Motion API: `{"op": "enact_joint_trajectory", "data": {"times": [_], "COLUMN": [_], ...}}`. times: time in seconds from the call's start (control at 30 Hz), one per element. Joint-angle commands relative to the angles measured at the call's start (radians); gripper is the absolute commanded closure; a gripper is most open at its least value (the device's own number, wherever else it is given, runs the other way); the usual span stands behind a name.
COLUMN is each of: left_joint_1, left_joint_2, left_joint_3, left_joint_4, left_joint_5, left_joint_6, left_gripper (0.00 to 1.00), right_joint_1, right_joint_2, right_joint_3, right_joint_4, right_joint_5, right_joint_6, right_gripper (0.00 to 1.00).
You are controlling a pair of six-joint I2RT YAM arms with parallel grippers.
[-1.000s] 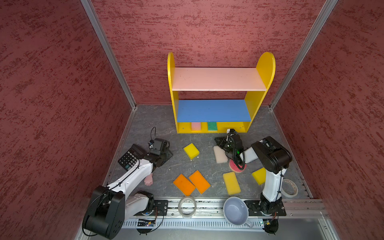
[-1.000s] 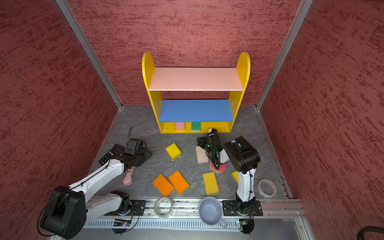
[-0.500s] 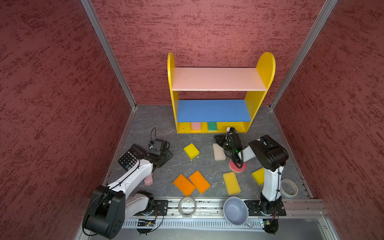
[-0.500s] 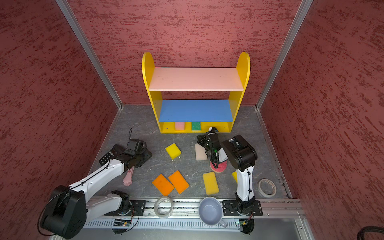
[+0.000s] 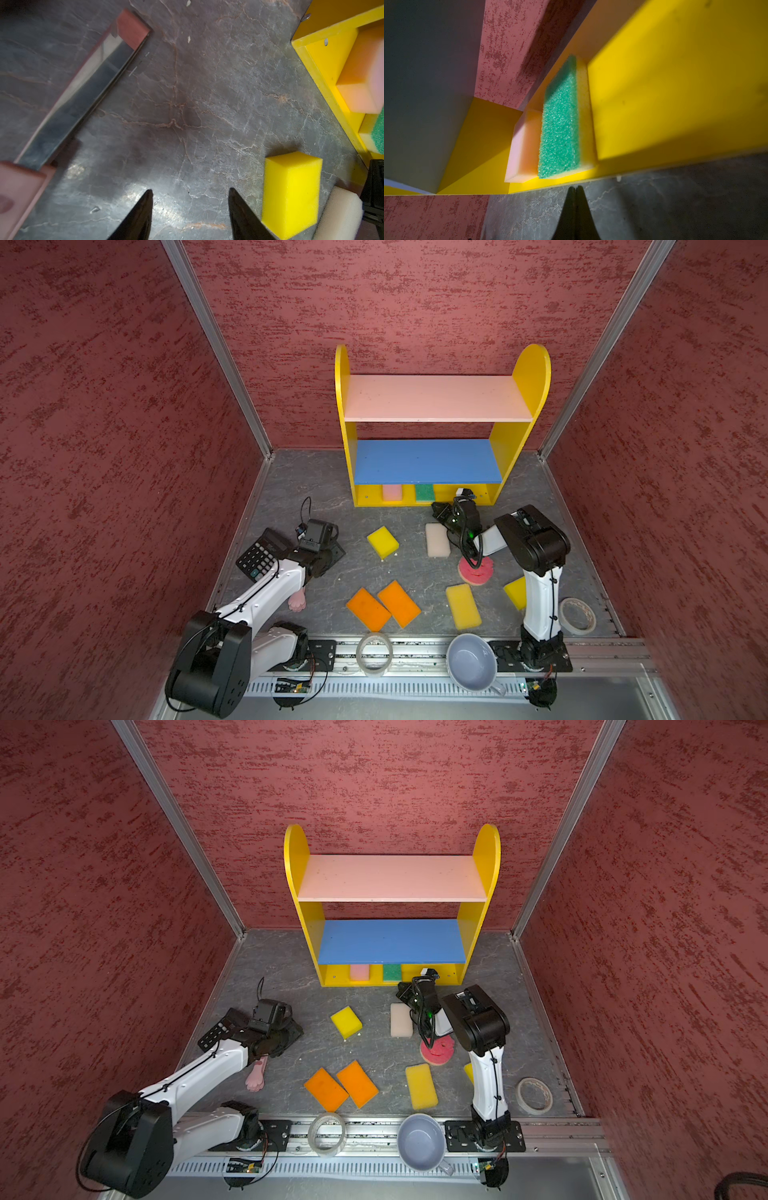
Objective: Place and organize the cleaning sponges onto the shelf
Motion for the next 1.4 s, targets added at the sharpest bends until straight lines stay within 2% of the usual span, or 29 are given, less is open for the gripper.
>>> {"op": "enact_joint_trajectory", "data": {"times": [0.0,0.93,1.17,1.37], "left_joint_1": [0.009,0.011,0.011,-0.010], "left_joint_2": [-0.002,-0.012,-0.019,-0.046], "left_joint_3": [-0.013,-0.005,-0.002,0.010], "left_joint_4": [0.007,-0.006,-0.010,-0.034], "left_joint_5": [0.002,0.008,0.010,0.002], "left_joint_6": [0.009,0.004,0.002,0.003], "left_gripper": [0.42,0.42,0.42,0.42], "right_joint_1": [-0.005,-0.007,-0.007,-0.005], "right_joint_2": [0.023,0.074,0.027,-0.091], "right_joint_3": [0.022,0.071,0.009,-0.065], "right_joint_4": [0.022,0.017,0.027,-0.056], "right_joint_5": [0.028,-0.012,-0.011,-0.005], "right_joint_6": [0.035,0.051,0.039,-0.058], "right_gripper": [1.00,1.00,1.00,1.00]}}
